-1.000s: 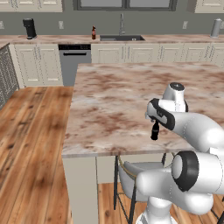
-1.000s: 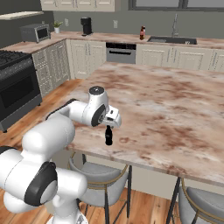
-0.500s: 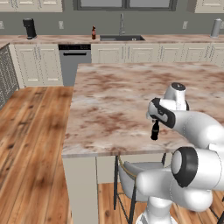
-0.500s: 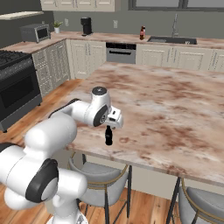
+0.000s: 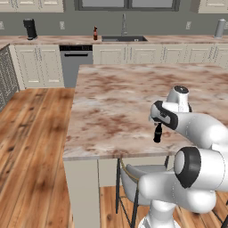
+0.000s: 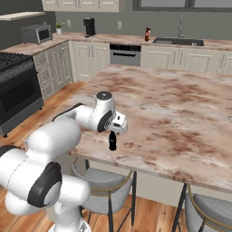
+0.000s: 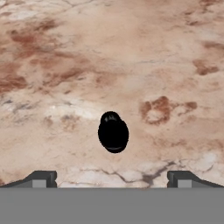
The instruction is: Place the large bottle from the dining counter next to the other large bottle outside the sink, and place the small bottle from the dining counter next to the other small bottle inside the sink.
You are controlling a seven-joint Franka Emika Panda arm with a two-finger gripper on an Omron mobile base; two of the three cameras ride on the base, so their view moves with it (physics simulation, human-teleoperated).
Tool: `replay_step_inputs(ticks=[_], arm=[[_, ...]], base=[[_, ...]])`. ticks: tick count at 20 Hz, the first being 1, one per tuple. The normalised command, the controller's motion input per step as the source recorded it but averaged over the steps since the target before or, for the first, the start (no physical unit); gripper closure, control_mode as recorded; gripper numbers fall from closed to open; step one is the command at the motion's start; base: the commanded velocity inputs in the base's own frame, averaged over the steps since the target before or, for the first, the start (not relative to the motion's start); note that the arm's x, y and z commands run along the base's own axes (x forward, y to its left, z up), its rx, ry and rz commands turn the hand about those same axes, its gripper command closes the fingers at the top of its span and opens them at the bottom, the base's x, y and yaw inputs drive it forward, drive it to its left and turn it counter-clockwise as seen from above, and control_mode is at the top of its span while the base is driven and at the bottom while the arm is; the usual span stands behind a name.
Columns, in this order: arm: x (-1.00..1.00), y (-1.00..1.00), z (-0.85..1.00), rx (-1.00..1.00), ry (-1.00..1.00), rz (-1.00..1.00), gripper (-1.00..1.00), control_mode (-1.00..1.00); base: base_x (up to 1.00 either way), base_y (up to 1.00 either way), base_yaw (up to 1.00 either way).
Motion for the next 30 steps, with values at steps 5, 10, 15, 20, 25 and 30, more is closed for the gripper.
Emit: replay_step_inputs(ticks=[5, 10, 15, 20, 25, 30], arm=[[0.10, 0.00, -0.10, 0.00, 0.00, 0.01, -1.00, -1.00], [0.15, 0.00, -0.08, 0.00, 0.00, 0.00, -1.00, -1.00], [0.14, 0.00, -0.10, 0.01, 0.00, 0.00, -1.00, -1.00], [0.13, 0.00, -0.13, 0.01, 0.00, 0.00, -1.00, -1.00], [0.17, 0.00, -0.10, 0.00, 0.00, 0.00, -1.00, -1.00], [0.17, -0.01, -0.09, 0.00, 0.00, 0.00, -1.00, -1.00]], base=[[0.00, 0.00, 0.00], [0.00, 0.00, 0.00], [0.00, 0.00, 0.00], [0.00, 0.00, 0.00], [0.00, 0.00, 0.00], [0.00, 0.00, 0.00]])
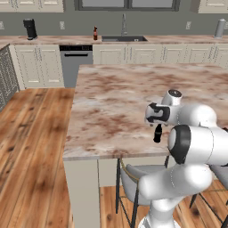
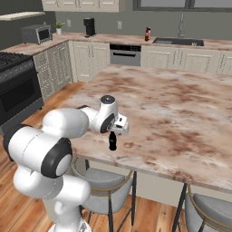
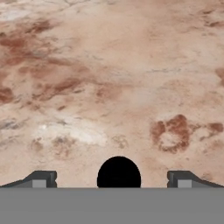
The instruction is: Place the large bottle from the dining counter next to the other large bottle outside the sink, and place the small bottle from the dining counter next to the other small bottle inside the sink.
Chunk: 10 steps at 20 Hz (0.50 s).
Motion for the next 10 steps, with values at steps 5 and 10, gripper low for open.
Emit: replay_step_inputs(ticks=[5, 10], arm=[[0.12, -0.03, -0.11, 0.00, 0.00, 0.00, -1.00, -1.00], [0.08, -0.04, -0.11, 0.00, 0.00, 0.00, -1.00, -1.00]], base=[[0.00, 0.00, 0.00], [0.00, 0.00, 0.00]])
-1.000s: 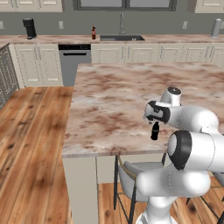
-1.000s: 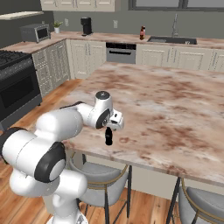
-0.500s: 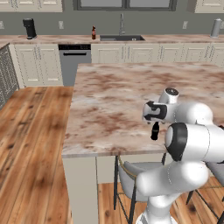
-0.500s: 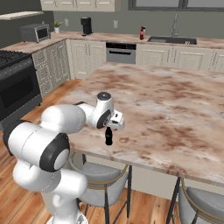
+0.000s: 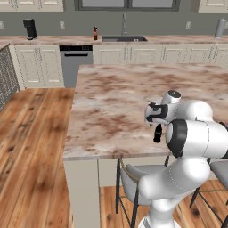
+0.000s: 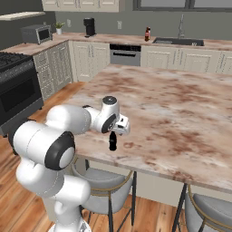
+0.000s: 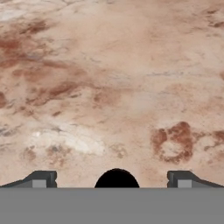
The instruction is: Place the large bottle from the dining counter next to the other large bottle outside the sink, and place the small bottle from the dining counter next to the other small bottle inside the sink.
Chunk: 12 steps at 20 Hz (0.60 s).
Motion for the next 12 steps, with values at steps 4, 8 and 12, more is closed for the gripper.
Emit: replay_step_inputs(ticks=[4, 8, 12], arm=[[0.05, 0.00, -0.12, 0.00, 0.00, 0.00, 1.00, -1.00], [0.00, 0.00, -0.16, 0.01, 0.00, 0.00, 1.00, -1.00], [-0.05, 0.00, -0.27, 0.01, 0.01, 0.00, 1.00, -1.00]], base=[[0.00, 0.00, 0.00], [0.00, 0.00, 0.00], [0.00, 0.00, 0.00]])
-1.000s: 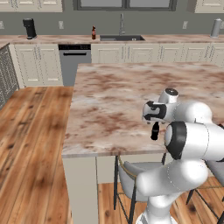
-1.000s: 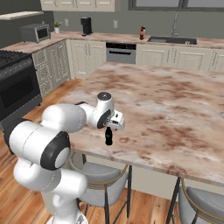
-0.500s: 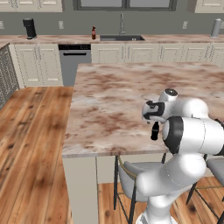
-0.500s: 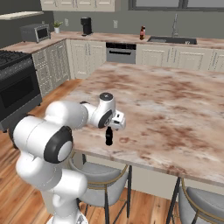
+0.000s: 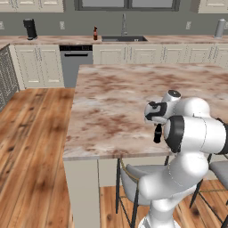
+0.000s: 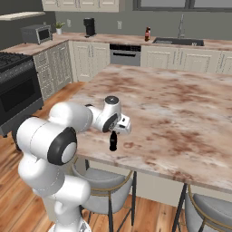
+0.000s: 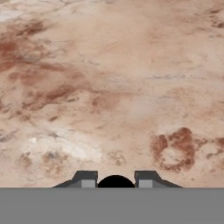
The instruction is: Place the large bottle from the dining counter next to the other large bottle outside the sink, and place the small bottle from the dining counter next to the other small bottle inside the sink.
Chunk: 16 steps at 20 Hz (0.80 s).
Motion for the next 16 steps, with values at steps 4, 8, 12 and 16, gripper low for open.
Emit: replay_step_inputs(ticks=[4, 8, 12, 16], arm=[[-0.09, 0.03, -0.33, 0.00, 0.01, 0.00, 1.00, -1.00], [-0.11, 0.03, -0.24, 0.01, 0.02, 0.00, 1.00, -1.00], [-0.01, 0.14, 0.33, 0.00, 0.06, 0.00, 1.00, -1.00], [0.00, 0.12, 0.77, -0.03, 0.08, 0.00, 1.00, -1.00]], base=[[0.00, 0.00, 0.00], [0.00, 0.00, 0.00], [0.00, 0.00, 0.00], [0.00, 0.00, 0.00]])
